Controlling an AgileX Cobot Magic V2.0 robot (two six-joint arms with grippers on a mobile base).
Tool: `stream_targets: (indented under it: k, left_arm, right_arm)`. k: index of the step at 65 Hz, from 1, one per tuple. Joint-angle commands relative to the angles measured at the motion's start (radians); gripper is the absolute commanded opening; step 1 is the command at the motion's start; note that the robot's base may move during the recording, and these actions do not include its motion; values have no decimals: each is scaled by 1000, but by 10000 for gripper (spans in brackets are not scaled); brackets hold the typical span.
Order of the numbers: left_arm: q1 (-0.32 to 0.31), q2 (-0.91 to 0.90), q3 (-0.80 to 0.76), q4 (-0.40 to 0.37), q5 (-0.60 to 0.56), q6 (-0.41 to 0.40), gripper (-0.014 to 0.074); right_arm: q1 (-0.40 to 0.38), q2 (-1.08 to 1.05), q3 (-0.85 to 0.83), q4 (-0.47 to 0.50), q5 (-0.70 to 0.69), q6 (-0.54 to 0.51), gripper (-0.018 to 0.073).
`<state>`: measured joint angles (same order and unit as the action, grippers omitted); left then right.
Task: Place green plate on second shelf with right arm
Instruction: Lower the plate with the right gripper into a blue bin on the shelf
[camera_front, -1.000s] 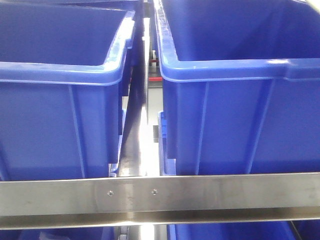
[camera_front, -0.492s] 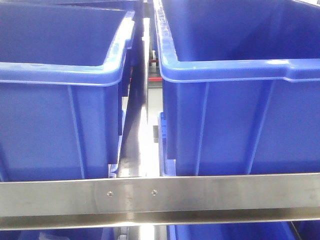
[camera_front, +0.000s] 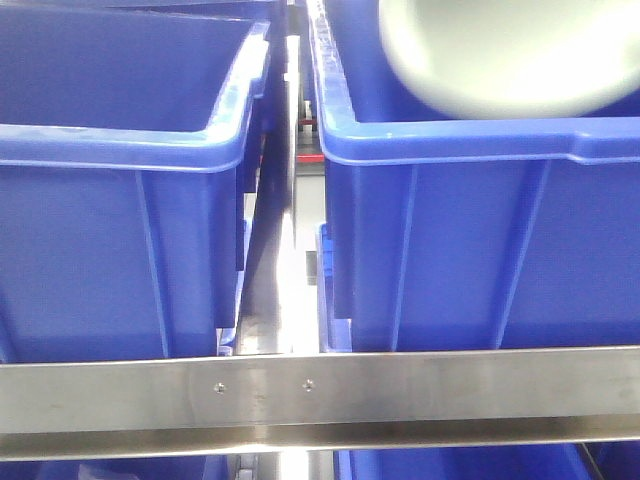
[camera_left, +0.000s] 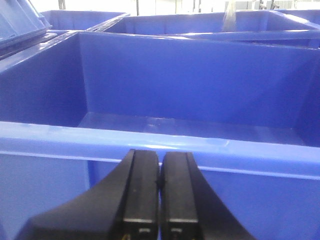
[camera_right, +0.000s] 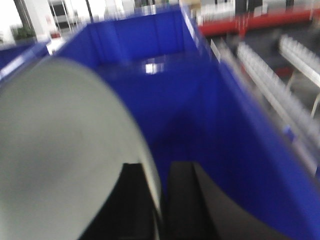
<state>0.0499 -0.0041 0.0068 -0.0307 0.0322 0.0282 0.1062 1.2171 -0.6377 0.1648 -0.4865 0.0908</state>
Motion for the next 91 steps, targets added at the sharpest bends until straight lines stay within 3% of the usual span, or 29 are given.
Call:
stream_targets:
  k: [1, 6, 18, 20, 29, 32, 36, 37, 43, 67, 91]
  left_arm:
    - [-1, -19, 40, -3, -90, -2, 130]
    - [-1, -19, 40, -3, -90, -2, 130]
    - [-1, -19, 40, -3, -90, -2, 130]
    - [-1, -19, 40, -3, -90, -2, 130]
    - [-1, -19, 40, -3, -90, -2, 130]
    - [-1, -19, 40, -3, -90, -2, 130]
    - [-1, -19, 40, -3, -90, -2, 130]
    - [-1, -19, 40, -3, -90, -2, 130]
    - [-1, -19, 40, -3, -90, -2, 130]
    - [-1, -19, 40, -3, -90, -2, 130]
    - [-1, -19, 40, -3, -90, -2, 130]
  right_arm:
    - [-4, 38, -66, 2, -94, 51, 403]
    - [-4, 66, -88, 2, -86, 58, 471]
    - [-4, 52, -107, 1, -83, 57, 440]
    - [-4, 41, -107, 1, -82, 57, 403]
    - [-4, -39, -103, 1, -27, 56, 25]
    - [-4, -81, -103, 1, 20, 52, 74]
    - [-4, -143, -102, -2, 98, 25, 52]
    - [-4, -217, -88, -11, 161, -48, 50]
    - [-4, -339, -44, -10, 213, -132, 50]
    - [-4, -776, 59, -10, 634, -138, 50]
    - [-4, -821, 63, -10, 673, -138, 50]
